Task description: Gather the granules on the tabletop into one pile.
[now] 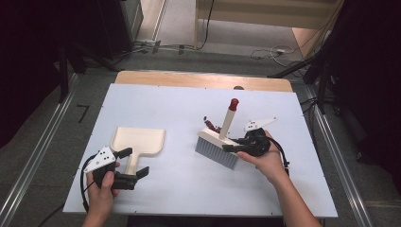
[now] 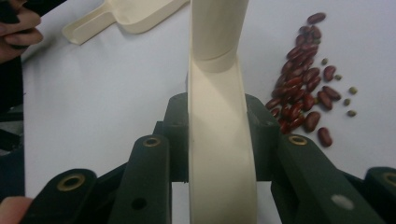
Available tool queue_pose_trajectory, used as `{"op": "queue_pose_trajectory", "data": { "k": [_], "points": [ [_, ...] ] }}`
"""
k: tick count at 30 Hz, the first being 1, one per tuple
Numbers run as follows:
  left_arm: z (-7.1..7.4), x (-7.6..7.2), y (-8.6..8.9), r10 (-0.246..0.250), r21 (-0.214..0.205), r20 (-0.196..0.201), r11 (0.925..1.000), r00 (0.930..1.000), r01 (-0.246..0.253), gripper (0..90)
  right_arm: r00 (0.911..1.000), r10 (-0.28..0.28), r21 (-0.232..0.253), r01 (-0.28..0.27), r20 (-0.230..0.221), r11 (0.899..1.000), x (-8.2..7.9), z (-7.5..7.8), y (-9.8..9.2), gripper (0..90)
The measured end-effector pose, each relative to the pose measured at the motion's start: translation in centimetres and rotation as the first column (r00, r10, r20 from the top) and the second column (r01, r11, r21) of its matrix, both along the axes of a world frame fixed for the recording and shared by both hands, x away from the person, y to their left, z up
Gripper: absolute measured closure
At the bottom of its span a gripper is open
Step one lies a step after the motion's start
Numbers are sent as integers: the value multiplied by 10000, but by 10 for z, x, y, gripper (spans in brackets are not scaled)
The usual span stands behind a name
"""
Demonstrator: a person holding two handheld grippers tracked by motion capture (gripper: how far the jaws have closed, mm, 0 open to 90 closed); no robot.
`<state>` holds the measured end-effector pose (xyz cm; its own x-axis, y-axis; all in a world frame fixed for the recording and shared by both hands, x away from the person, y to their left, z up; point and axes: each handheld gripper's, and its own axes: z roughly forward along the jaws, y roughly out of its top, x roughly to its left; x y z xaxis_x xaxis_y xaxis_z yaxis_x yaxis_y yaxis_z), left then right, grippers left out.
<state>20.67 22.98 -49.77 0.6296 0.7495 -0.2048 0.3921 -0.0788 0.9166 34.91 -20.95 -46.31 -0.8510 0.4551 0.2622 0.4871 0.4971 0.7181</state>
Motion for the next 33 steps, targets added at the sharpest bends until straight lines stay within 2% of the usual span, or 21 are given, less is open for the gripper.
{"op": "queue_pose_trajectory", "data": {
  "k": [2, 8, 12, 14, 18, 19, 20, 21, 22, 23, 24, 25, 26, 27, 29, 33],
  "points": [
    [0, 0, 1, 9, -25, -8, 10000, 10000, -9, 16, 9995, -286, -133, 288, 122, 9995, 8, 2, 0, 650],
    [0, 0, 0, -23, -16, 15, 10000, 10000, 23, 16, 9976, -659, -234, 664, 231, 9975, 19, 4, 0, 650],
    [0, 0, 0, -31, -16, 22, 10000, 10000, 31, 16, 9962, -858, -189, 861, 133, 9961, 25, 5, 0, 650],
    [0, 0, 0, 1, -22, 0, 10000, 10000, -1, 16, 9968, -784, 186, 788, -184, 9967, 27, 6, -2, 650],
    [-1, 0, 1, 2, -53, -10, 10000, 10000, -2, 16, 9965, -809, 600, 821, -227, 9948, 28, 17, -7, 650],
    [-1, 0, 1, 11, -74, -21, 10000, 10000, -11, 16, 9959, -889, 660, 898, -168, 9938, 29, 21, -8, 650],
    [-1, 0, 1, 18, -50, -16, 10000, 10000, -18, 16, 9932, -1155, 566, 1146, 130, 9918, 32, 29, -11, 650],
    [0, 0, 0, 13, -22, -17, 10000, 10000, -13, 16, 9932, -1155, 566, 1146, 130, 9918, 32, 29, -11, 650],
    [0, 0, 0, 7, -18, -18, 10000, 10000, -7, 16, 9880, -1470, 401, 1451, 482, 9886, 36, 35, -11, 650],
    [0, 0, -1, 18, -48, -5, 10000, 10000, -18, 16, 9880, -1470, 401, 1451, 482, 9886, 36, 35, -11, 650],
    [0, 0, -1, 8, -55, -1, 10000, 10000, -8, 16, 9809, -1722, 350, 1697, 900, 9849, 42, 38, -11, 650],
    [0, 0, 0, 17, -41, 7, 10000, 10000, -17, 16, 9809, -1722, 350, 1697, 900, 9849, 42, 38, -11, 650],
    [0, 0, 0, 20, -49, 3, 10000, 10000, -20, 16, 9725, -1913, 231, 1899, 1331, 9815, 50, 37, -9, 649],
    [0, 0, 0, 17, -75, 7, 10000, 10000, -17, 16, 9725, -1913, 231, 1899, 1331, 9815, 50, 37, -9, 649],
    [0, 0, 0, 57, -59, -21, 10000, 10000, -57, 16, 9676, -1944, -24, 1974, 1609, 9803, 59, 36, -5, 650],
    [-1, 0, 0, 21, -27, -72, 10000, 10000, -21, 16, 9685, -1744, -516, 1862, 1778, 9812, 75, 31, 4, 650]
  ]
}}
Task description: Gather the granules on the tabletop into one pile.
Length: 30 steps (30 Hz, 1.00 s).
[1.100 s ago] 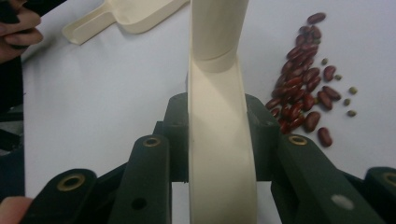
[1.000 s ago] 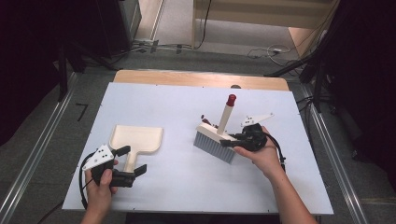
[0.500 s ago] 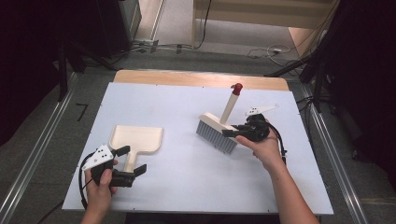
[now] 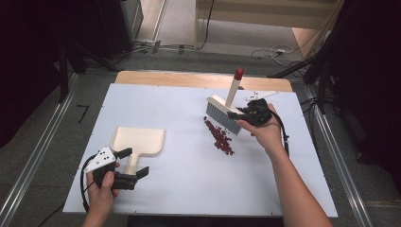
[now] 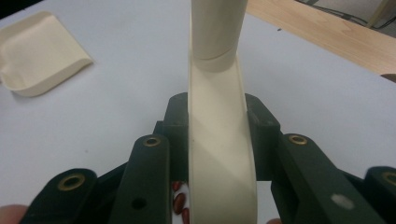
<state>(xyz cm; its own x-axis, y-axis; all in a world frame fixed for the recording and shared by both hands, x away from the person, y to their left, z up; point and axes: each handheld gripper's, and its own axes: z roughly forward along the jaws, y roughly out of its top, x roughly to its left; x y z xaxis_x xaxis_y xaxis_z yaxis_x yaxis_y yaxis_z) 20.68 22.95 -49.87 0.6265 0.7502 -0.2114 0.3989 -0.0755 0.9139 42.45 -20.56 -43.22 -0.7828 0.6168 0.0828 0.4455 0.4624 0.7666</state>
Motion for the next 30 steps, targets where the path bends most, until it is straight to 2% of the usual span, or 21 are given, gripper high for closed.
{"op": "queue_pose_trajectory", "data": {
  "k": [3, 6, 9, 12, 17, 30],
  "points": [
    [0, 0, 0, 7, -15, 11, 10000, 10000, -7, 16, 9979, -54, -310, 74, 648, 9995, 13, -11, 2, 650],
    [0, -1, 1, 44, -78, 14, 10000, 10000, -44, 16, 9984, -132, -498, 160, 550, 9986, 17, -18, 3, 650],
    [0, -1, 2, 64, -44, 16, 10000, 10000, -64, 16, 9989, 229, -117, -224, 419, 9997, 16, -23, 1, 650],
    [-1, -1, 3, 69, -54, -13, 10000, 10000, -69, 16, 9972, 731, -136, -730, 135, 9972, 8, -22, 4, 650],
    [1, -2, 2, 64, -4, 10, 10000, 10000, -64, 16, 9951, 987, -267, -986, -9, 9948, -4, -21, 7, 650],
    [1, -1, 2, 76, -23, 5, 10000, 10000, -76, 16, 9915, 1303, -357, -1301, 51, 9909, -32, -21, 4, 650]
  ]
}}
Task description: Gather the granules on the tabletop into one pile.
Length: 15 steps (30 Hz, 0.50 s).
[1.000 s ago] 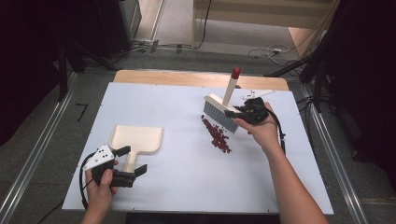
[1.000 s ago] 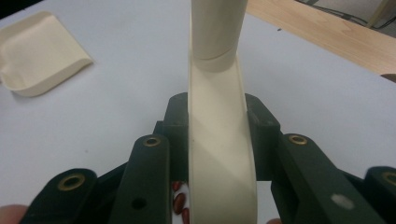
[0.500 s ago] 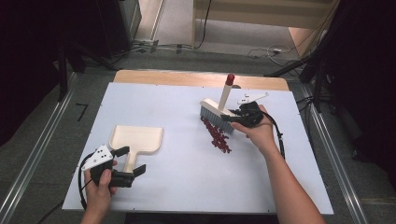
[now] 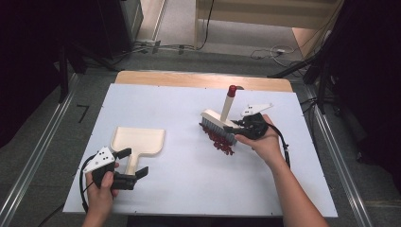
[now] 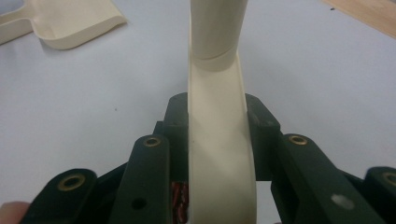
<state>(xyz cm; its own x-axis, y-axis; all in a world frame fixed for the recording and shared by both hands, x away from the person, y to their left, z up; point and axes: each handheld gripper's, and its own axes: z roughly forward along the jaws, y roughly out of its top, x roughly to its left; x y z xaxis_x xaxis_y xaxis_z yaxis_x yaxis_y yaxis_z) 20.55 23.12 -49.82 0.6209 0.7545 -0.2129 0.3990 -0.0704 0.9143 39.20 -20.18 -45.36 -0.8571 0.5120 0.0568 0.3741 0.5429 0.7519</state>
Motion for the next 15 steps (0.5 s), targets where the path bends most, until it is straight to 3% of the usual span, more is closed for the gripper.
{"op": "queue_pose_trajectory", "data": {
  "k": [5, 8, 9, 15],
  "points": [
    [0, 0, 0, -9, -3, 17, 10000, 10000, 9, 16, 9999, 114, -36, -114, 37, 9999, -9, 0, -1, 650],
    [0, 0, -1, 9, -26, 26, 10000, 10000, -9, 16, 9995, -146, -148, 150, 276, 9998, -12, 2, -2, 650],
    [0, 0, -1, 7, -19, 25, 10000, 10000, -7, 16, 9984, -365, -110, 371, 442, 9993, -13, 6, -3, 650],
    [0, 0, -1, -16, 18, 20, 10000, 10000, 16, 16, 9961, -522, 282, 503, 712, 9983, -12, 17, 0, 650]
  ]
}}
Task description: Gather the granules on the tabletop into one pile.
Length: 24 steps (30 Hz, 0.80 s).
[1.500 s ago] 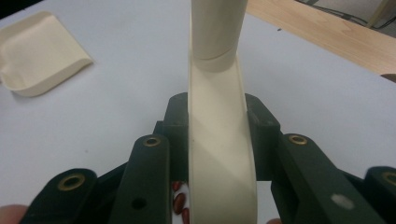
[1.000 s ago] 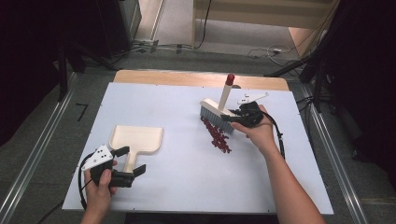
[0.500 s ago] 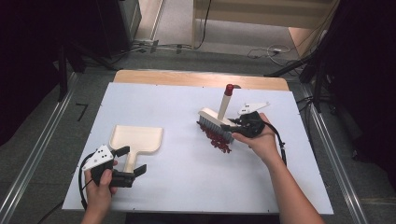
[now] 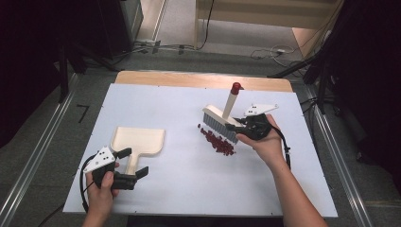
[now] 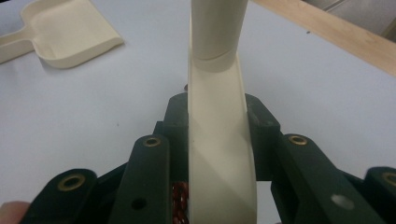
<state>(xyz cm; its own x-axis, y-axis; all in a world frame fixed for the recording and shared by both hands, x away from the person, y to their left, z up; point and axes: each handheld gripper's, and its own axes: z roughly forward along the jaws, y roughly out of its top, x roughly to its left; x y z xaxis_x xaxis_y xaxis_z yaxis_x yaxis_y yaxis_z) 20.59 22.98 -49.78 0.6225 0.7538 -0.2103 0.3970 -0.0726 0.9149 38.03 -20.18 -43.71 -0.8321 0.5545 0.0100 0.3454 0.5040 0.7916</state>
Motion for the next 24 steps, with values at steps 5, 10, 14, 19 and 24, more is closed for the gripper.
{"op": "queue_pose_trajectory", "data": {
  "k": [5, 10, 14, 19, 24],
  "points": [
    [0, 0, -1, -34, 35, 19, 10000, 10000, 33, 16, 9995, 213, -261, -207, 237, 9994, 12, 0, 15, 650],
    [0, -1, 1, -35, 7, 17, 10000, 10000, 35, 16, 9998, 99, -605, -89, 153, 9981, 28, -13, 22, 650],
    [-1, -1, 2, -24, 43, -20, 10000, 10000, 25, 16, 9998, 209, -420, -207, 46, 9989, 30, -18, 19, 650],
    [-1, -1, 1, 6, 12, -36, 10000, 10000, -6, 16, 9965, 834, -660, -838, -85, 9943, 21, -16, 22, 651],
    [0, -1, -1, -29, 24, 0, 10000, 10000, 29, 16, 9921, 1214, -727, -1233, -305, 9897, 14, -13, 20, 651]
  ]
}}
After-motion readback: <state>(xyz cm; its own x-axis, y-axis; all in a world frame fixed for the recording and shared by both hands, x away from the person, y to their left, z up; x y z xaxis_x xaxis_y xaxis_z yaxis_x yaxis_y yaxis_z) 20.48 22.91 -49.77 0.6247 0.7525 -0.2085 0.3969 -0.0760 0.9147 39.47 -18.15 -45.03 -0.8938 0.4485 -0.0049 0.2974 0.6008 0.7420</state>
